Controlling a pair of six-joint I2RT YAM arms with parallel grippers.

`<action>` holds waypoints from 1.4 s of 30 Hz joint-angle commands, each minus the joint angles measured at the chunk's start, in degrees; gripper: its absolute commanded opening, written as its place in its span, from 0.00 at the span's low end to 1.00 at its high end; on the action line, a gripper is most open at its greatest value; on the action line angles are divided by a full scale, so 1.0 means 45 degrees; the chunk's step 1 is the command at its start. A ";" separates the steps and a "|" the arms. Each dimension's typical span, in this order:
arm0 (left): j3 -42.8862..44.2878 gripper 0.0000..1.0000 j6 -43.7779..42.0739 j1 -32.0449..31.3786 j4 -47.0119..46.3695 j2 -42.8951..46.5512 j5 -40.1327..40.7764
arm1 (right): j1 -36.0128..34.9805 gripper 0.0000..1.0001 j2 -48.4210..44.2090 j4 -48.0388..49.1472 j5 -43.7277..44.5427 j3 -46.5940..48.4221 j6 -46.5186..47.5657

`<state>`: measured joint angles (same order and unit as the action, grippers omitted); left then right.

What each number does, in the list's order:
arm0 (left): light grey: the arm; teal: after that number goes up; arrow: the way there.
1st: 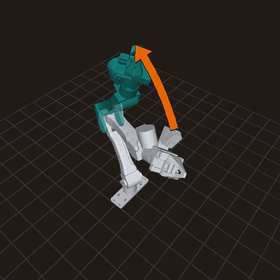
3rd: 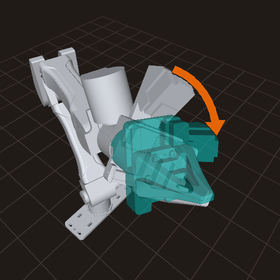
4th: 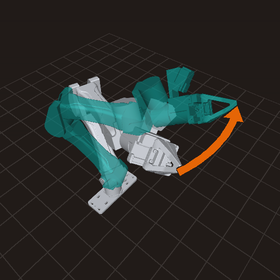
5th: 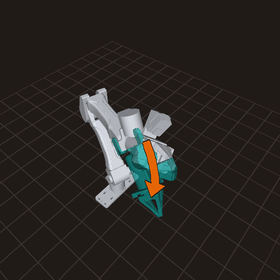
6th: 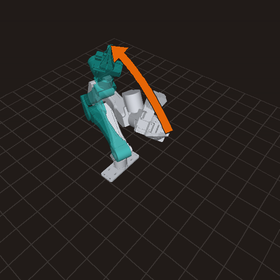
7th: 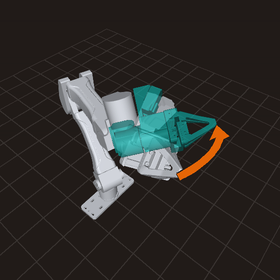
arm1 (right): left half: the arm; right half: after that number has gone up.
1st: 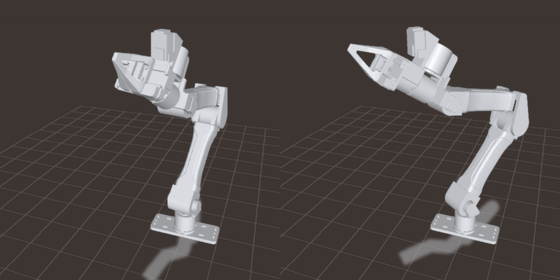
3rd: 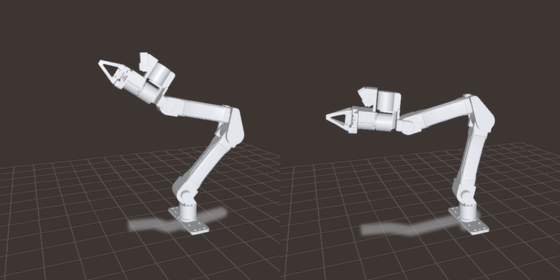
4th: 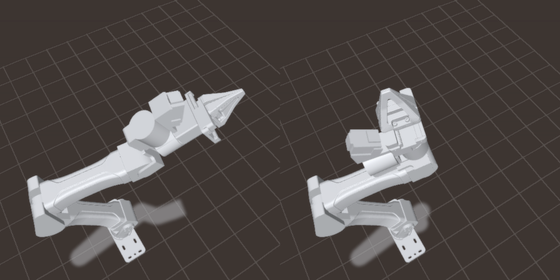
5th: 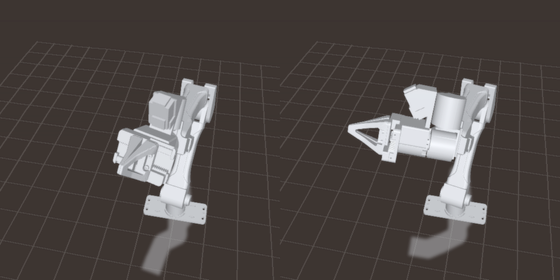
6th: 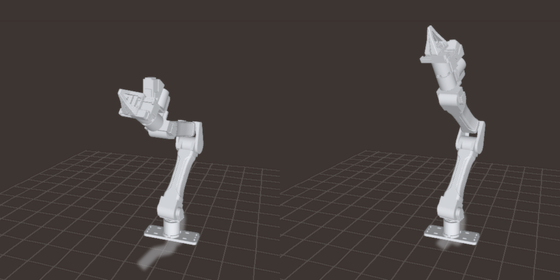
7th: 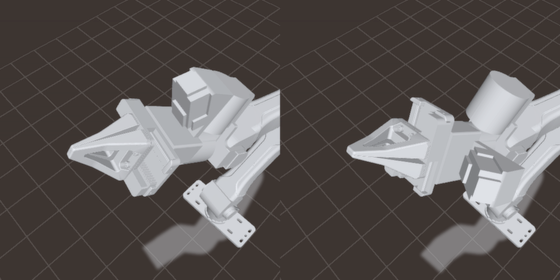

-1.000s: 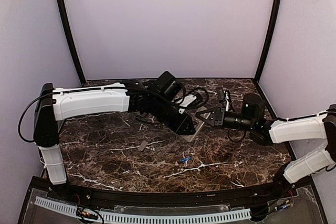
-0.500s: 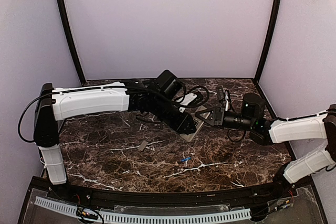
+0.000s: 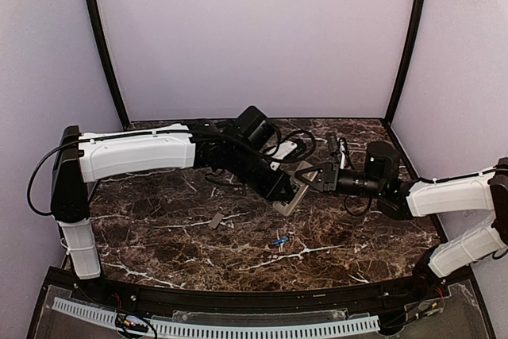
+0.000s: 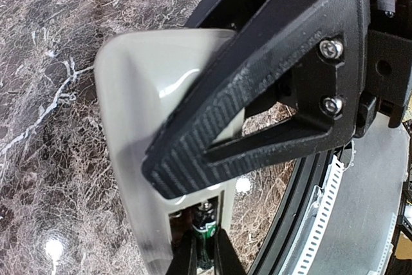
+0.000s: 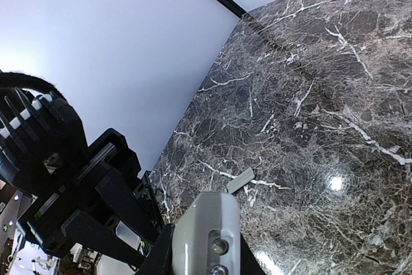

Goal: Load the batteries into the remote control
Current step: Pick up the battery from the battery compartment.

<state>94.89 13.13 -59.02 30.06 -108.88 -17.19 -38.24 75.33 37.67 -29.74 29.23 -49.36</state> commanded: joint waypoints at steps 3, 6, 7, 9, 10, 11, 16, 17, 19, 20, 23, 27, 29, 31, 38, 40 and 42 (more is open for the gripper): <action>-0.0070 0.00 -0.0045 0.0070 -0.0174 0.0381 0.0159 | -0.0125 0.00 -0.0165 0.0401 -0.0073 0.0320 -0.0045; -0.0690 0.00 -0.0050 0.0060 -0.0882 0.0760 0.0270 | -0.0111 0.00 -0.0234 0.0460 0.0071 0.0277 -0.0298; -0.0840 0.00 -0.0037 0.0062 -0.1047 0.0983 0.0330 | -0.0113 0.00 -0.0253 0.0526 0.0067 0.0251 -0.0414; -0.1215 0.00 -0.0020 0.0057 -0.1565 0.1245 0.0483 | -0.0103 0.00 -0.0257 0.0654 0.0046 0.0239 -0.0604; -0.1407 0.00 -0.0004 0.0053 -0.1833 0.1324 0.0511 | -0.0114 0.00 -0.0272 0.0776 0.0036 0.0217 -0.0706; -0.1491 0.00 0.0019 0.0051 -0.1962 0.1407 0.0591 | -0.0116 0.00 -0.0275 0.0861 0.0044 0.0173 -0.0822; -0.1947 0.00 0.0198 0.0050 -0.2646 0.1491 0.0576 | -0.0116 0.00 -0.0366 0.1245 0.0160 0.0008 -0.1304; -0.1986 0.00 0.0245 0.0050 -0.2711 0.1508 0.0572 | -0.0116 0.00 -0.0404 0.1290 0.0172 -0.0007 -0.1356; -0.2117 0.00 0.0323 0.0048 -0.2955 0.1548 0.0633 | -0.0116 0.00 -0.0441 0.1315 0.0214 -0.0019 -0.1374; -0.2209 0.00 0.0363 0.0039 -0.3118 0.1573 0.0675 | -0.0116 0.00 -0.0416 0.1336 0.0206 -0.0030 -0.1362; -0.2291 0.00 0.0545 0.0045 -0.3421 0.1571 0.0690 | -0.0116 0.00 -0.0417 0.1411 0.0220 -0.0053 -0.1390; -0.2468 0.00 0.0634 0.0038 -0.3670 0.1621 0.0874 | -0.0116 0.00 -0.0392 0.1528 0.0157 -0.0100 -0.1412; -0.2458 0.00 0.0611 0.0049 -0.3717 0.1664 0.0991 | -0.0115 0.00 -0.0373 0.1583 0.0126 -0.0145 -0.1413; -0.2430 0.00 0.0534 0.0050 -0.3705 0.1682 0.1110 | -0.0115 0.00 -0.0359 0.1604 0.0090 -0.0159 -0.1423; -0.2487 0.00 0.0239 0.0049 -0.3761 0.1917 0.1343 | -0.0104 0.00 -0.0420 0.1592 0.0145 -0.0280 -0.1448; -0.2720 0.00 0.0202 0.0021 -0.4016 0.2109 0.1343 | -0.0116 0.00 -0.0441 0.1562 0.0191 -0.0256 -0.1469; -0.2961 0.00 0.0161 -0.0015 -0.4319 0.2289 0.1367 | -0.0097 0.00 -0.0478 0.1481 0.0267 -0.0243 -0.1489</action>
<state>83.72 15.05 -59.05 14.79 -102.67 -12.60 -38.24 74.67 40.99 -27.16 28.58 -55.02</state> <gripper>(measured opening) 0.076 0.201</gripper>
